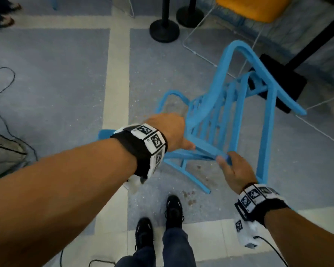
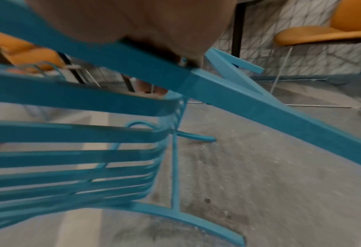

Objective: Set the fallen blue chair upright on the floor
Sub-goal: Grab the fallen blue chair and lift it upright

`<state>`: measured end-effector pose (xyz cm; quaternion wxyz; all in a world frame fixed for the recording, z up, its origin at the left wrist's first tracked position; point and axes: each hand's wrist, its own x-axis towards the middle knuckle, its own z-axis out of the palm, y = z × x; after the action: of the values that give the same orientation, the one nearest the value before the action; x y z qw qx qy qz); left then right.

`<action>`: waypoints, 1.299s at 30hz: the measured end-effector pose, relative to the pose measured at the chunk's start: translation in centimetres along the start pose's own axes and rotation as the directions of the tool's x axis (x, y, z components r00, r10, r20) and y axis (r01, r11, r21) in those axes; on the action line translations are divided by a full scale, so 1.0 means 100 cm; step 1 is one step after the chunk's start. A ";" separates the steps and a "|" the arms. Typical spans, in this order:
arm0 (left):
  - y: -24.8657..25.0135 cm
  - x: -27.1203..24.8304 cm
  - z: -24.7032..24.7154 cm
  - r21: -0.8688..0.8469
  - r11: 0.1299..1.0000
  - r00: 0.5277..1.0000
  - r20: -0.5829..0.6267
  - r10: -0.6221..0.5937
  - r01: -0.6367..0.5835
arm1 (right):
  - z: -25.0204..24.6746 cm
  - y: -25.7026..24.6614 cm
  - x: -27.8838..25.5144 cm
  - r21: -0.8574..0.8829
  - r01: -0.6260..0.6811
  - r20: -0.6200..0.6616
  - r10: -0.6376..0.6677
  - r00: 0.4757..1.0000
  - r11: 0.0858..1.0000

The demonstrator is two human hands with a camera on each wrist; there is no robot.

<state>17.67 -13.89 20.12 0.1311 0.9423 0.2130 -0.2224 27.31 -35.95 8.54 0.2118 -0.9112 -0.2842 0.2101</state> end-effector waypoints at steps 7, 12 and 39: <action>0.101 0.000 -0.029 0.095 0.967 0.972 0.002 0.236 -0.235 | -0.045 -0.026 0.017 -0.008 -0.187 -0.072 0.186 0.980 0.982; 0.118 -0.013 -0.029 0.128 0.969 0.974 0.106 0.201 -0.213 | -0.067 0.003 0.012 0.024 -0.234 -0.008 0.234 0.972 0.972; 0.240 -0.030 -0.043 0.096 0.839 0.844 0.100 0.526 -0.535 | -0.156 0.242 -0.073 0.501 -0.563 -0.117 0.696 0.708 0.657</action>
<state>27.87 -34.42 28.96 0.1380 0.9622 -0.0748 -0.2227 40.07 -62.61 11.06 0.3601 -0.9026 0.1429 0.1877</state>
